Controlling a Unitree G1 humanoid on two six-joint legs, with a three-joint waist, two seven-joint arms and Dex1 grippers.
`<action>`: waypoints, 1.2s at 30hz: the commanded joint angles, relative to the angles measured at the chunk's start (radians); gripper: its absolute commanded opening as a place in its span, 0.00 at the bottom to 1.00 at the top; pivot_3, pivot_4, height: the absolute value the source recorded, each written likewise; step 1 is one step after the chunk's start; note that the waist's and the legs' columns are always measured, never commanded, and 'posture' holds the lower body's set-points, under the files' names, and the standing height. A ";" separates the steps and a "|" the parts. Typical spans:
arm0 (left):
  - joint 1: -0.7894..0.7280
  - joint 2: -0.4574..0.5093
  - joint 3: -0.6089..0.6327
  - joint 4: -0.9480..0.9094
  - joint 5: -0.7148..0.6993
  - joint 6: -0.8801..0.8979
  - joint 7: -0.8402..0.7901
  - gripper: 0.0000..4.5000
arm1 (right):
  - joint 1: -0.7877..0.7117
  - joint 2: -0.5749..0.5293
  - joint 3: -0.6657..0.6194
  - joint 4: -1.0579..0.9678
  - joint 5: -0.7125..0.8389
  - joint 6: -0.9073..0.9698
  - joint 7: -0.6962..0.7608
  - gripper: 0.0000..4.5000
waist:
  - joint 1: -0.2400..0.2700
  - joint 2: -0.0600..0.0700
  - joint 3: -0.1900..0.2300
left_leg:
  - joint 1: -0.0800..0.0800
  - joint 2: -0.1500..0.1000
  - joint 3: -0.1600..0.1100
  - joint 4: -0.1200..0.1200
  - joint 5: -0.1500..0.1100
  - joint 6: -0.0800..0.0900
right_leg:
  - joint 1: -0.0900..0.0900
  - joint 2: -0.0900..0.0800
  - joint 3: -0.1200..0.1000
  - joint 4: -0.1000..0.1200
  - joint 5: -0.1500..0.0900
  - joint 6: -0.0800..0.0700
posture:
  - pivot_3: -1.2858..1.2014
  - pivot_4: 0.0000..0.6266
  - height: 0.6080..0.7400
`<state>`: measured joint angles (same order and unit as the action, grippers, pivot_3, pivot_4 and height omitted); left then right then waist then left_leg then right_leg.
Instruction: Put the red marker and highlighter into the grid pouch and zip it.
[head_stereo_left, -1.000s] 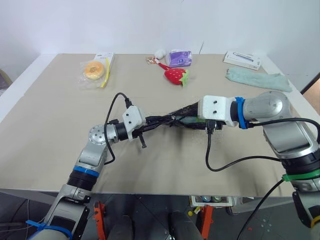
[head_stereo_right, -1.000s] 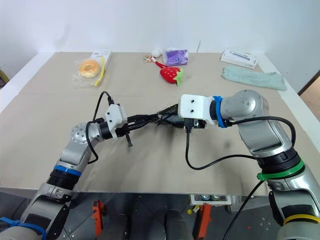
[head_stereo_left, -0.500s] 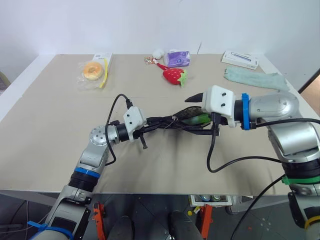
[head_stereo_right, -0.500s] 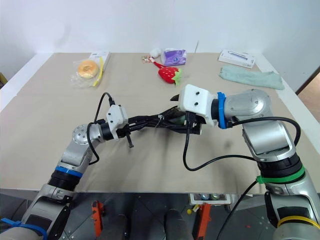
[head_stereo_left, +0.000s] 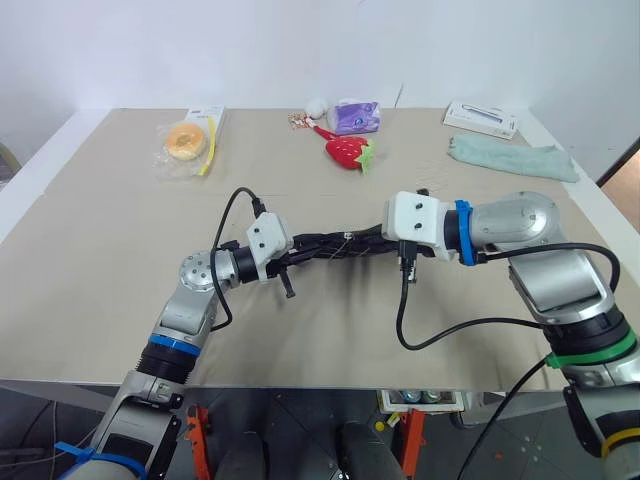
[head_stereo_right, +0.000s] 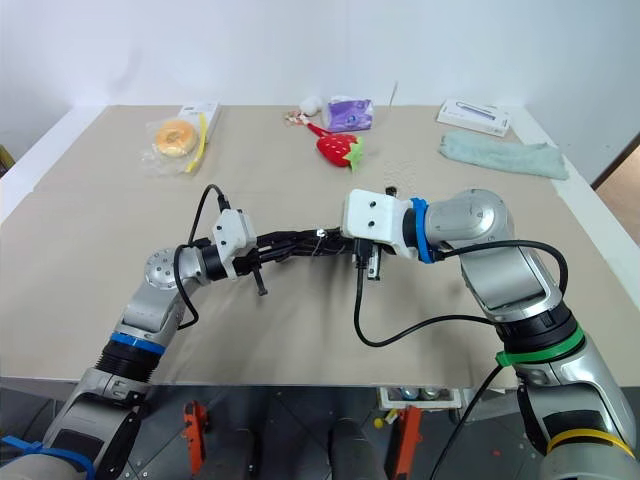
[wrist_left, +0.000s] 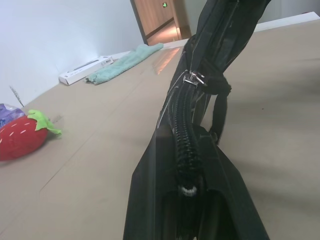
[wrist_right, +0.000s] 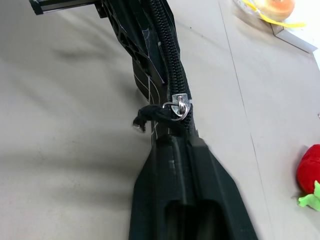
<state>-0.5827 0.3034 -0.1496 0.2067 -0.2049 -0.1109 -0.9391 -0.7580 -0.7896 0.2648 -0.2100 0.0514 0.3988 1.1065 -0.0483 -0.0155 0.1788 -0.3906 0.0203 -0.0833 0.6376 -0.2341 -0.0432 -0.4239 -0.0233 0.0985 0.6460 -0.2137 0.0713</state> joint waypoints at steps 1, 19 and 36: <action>-0.006 0.008 0.022 -0.051 -0.017 -0.008 0.010 0.00 | -0.023 -0.011 -0.062 -0.020 0.033 0.000 0.006 0.00 | 0.000 0.000 0.000 | 0.000 0.000 0.000 0.000 0.000 0.000 | 0.000 0.000 0.000 0.000 0.000 0.000 | 0.52 0.24 0.99; -0.011 0.007 0.019 -0.047 -0.014 -0.010 0.009 0.00 | 0.012 -0.077 -0.116 -0.047 0.111 0.049 0.014 0.53 | 0.000 0.000 0.000 | 0.000 0.000 0.000 0.000 0.000 0.000 | 0.000 0.000 0.000 0.000 0.000 0.000 | 0.52 0.24 0.99; -0.004 0.006 0.017 -0.052 -0.015 -0.008 0.021 0.00 | 0.004 -0.084 -0.128 -0.042 0.123 0.052 0.027 0.01 | 0.000 0.000 0.000 | 0.000 0.000 0.000 0.000 0.000 0.000 | 0.000 0.000 0.000 0.000 0.000 0.000 | 0.52 0.24 0.99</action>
<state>-0.5827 0.3036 -0.1513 0.1838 -0.2066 -0.1106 -0.9234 -0.7394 -0.8544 0.1839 -0.2236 0.1618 0.4510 1.1321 -0.0484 -0.0155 0.1788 -0.3904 0.0203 -0.0832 0.6377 -0.2340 -0.0432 -0.4238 -0.0232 0.0987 0.6461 -0.2135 0.0713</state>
